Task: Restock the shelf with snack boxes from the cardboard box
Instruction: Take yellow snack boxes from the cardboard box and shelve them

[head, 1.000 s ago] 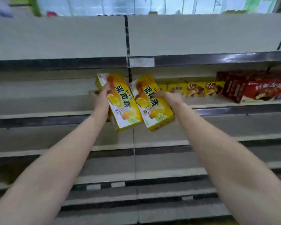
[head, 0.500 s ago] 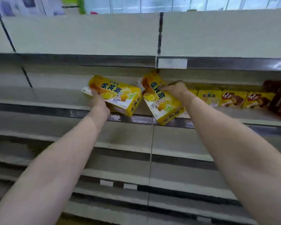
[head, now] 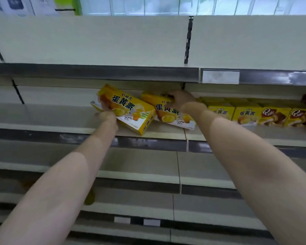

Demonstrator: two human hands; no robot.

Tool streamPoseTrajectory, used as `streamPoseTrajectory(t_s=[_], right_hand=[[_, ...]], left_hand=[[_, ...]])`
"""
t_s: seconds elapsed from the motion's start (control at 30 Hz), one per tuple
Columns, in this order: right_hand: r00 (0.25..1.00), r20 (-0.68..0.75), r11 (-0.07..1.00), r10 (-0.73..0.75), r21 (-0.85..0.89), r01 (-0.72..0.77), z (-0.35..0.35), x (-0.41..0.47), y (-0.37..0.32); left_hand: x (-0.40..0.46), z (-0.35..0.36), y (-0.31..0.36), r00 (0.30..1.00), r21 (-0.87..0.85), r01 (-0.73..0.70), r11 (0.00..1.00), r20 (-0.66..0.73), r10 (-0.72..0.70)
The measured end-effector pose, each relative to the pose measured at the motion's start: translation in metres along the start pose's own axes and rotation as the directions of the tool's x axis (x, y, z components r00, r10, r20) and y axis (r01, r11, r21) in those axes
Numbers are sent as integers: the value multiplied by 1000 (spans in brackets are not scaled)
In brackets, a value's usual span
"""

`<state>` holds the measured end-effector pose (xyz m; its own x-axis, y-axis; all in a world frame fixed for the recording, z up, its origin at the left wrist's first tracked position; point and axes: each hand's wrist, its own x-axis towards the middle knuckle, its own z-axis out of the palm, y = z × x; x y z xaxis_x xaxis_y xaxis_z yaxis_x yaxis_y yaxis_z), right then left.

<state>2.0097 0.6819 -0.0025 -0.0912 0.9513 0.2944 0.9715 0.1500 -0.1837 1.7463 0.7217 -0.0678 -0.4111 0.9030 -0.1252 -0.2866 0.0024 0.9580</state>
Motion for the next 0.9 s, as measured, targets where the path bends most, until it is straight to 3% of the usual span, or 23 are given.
streamPoseTrajectory(t_s=[0.17,0.23,0.33,0.47,0.6,0.77,0.9], right_hand=[[987,51,917,152,-381,-121,28,11,-10],[945,11,850,326,-442,-288,28,11,-15],[794,-25,776,607,-196,-599,30,11,-12],[788,-88,792,610,31,-610,28,4,0],[746,-125,746,654,270,-608,39,0,9],[662,-196,605,723,643,-470,60,5,6],[689,-178,578,703,707,-407,67,9,3]], left_hand=[[27,-7,-6,991,-146,87,985,114,-70],[35,-8,-7,972,-179,143,973,213,-104],[57,-11,-9,946,-247,226,942,287,-152],[76,-17,-18,839,-191,357,914,495,-225],[54,-16,-4,752,-30,142,989,653,-88],[52,-22,-6,820,277,-202,939,572,8],[65,-19,-18,834,456,-298,839,552,-4]])
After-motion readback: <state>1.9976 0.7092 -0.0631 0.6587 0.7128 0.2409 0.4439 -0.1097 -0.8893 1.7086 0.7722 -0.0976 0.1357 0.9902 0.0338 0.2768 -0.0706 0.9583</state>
